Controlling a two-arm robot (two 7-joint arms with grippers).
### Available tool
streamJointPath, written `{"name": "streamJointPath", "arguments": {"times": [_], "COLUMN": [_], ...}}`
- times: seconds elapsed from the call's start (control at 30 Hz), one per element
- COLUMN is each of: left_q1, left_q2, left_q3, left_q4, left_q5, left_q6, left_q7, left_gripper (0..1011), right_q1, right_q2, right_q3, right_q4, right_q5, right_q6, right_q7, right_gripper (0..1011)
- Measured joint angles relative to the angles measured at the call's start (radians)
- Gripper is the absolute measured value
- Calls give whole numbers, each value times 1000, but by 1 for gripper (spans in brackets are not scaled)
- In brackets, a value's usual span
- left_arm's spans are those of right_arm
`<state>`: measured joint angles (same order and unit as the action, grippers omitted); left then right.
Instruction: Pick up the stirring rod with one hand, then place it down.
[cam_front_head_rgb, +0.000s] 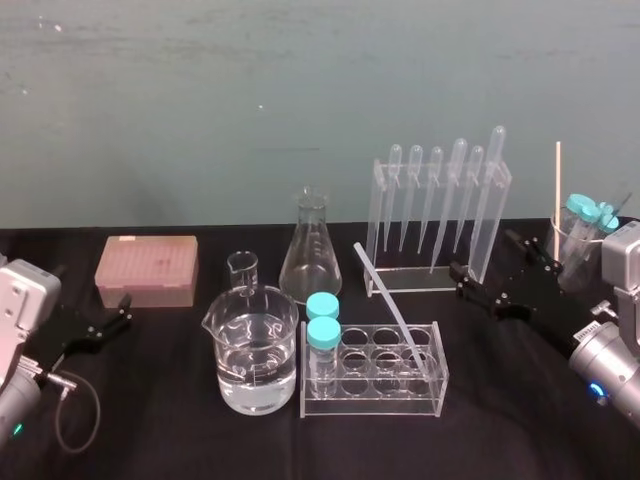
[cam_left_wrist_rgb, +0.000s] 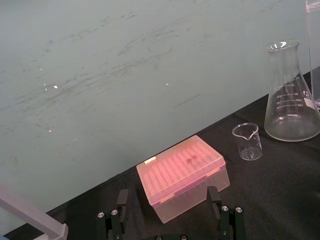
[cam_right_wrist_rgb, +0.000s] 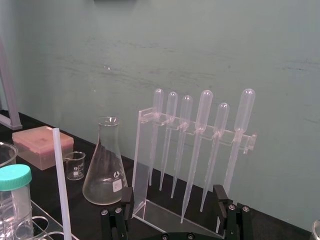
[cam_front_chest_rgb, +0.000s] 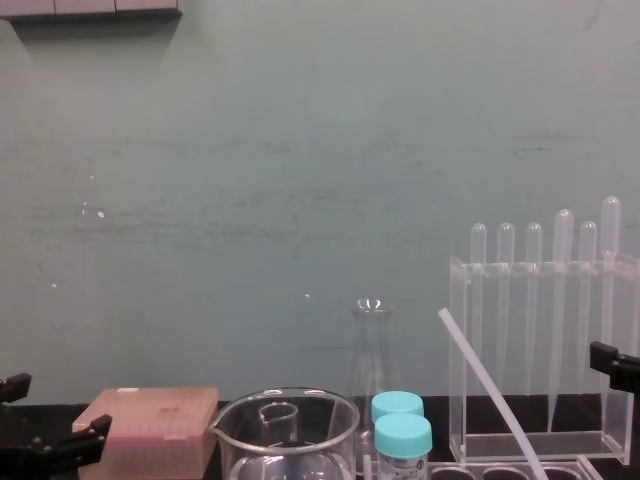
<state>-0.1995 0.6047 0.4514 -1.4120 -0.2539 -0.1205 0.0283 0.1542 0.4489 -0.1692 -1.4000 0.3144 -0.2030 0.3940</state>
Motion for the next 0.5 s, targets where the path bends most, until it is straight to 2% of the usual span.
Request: {"name": "streamJointPath", "arguments": {"times": [0.5], "left_q1": [0], "left_q2": [0], "left_q3": [0], "left_q4": [0], "left_q5": [0], "left_q6": [0], "left_q7": [0], "left_gripper": [1000], "right_q1": [-1], "right_q2": [0], "right_q3": [1], "right_q4": [-2], "right_q5": [2], "right_q6": [-5], "right_q7": [0], "right_gripper": [1004]}}
